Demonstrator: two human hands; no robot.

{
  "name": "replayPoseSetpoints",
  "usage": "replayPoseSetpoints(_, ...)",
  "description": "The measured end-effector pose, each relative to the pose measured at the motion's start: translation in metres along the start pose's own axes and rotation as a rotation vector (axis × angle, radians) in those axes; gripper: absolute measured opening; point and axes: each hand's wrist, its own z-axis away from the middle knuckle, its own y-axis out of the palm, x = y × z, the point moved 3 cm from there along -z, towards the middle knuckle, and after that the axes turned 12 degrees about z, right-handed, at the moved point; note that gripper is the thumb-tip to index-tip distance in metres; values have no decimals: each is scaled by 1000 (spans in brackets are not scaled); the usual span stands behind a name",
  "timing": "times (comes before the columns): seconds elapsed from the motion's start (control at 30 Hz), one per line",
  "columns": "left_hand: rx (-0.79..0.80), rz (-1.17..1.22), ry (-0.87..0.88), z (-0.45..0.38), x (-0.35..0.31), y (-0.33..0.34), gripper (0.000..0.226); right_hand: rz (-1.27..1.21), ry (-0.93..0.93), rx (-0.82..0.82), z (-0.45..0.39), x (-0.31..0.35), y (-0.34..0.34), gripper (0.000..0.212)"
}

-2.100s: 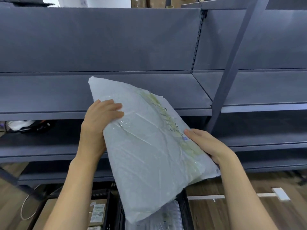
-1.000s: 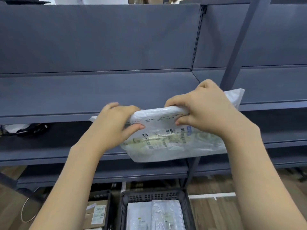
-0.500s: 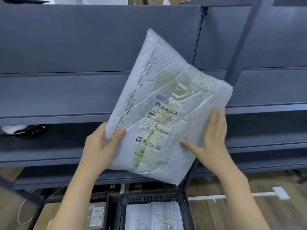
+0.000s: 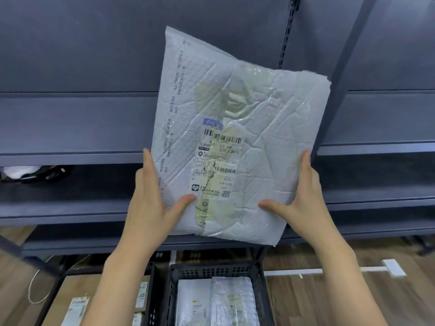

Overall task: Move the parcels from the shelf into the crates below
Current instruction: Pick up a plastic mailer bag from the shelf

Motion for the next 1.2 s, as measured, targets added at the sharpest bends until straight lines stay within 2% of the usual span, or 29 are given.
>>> replayPoseSetpoints(0.4, 10, -53, -121, 37, 22, 35, 118, 53, 61, 97, 25, -32, 2, 128)
replayPoseSetpoints(0.57, -6, -69, -230, 71, 49, 56, 116, 85, 77, 195, 45, -60, 29, 128)
replayPoseSetpoints(0.67, -1, -63, -401, 106, 85, 68, 114, 110, 98, 309, 64, -85, 66, 129)
replayPoseSetpoints(0.83, 28, -82, -694, 178, 173, 86, 91, 131, 212, 601, 105, -126, 154, 129)
replayPoseSetpoints(0.97, 199, -199, -919, 226, 255, 102, 106, 182, 296, 799, 139, -162, 225, 129)
replayPoseSetpoints(1.07, 312, -262, -1008, 246, 305, 119, 107, 226, 391, 938, 158, -190, 277, 129)
replayPoseSetpoints(1.2, 489, -344, -1066, 251, 376, 147, 103, 261, 507, 1024, 175, -232, 352, 131)
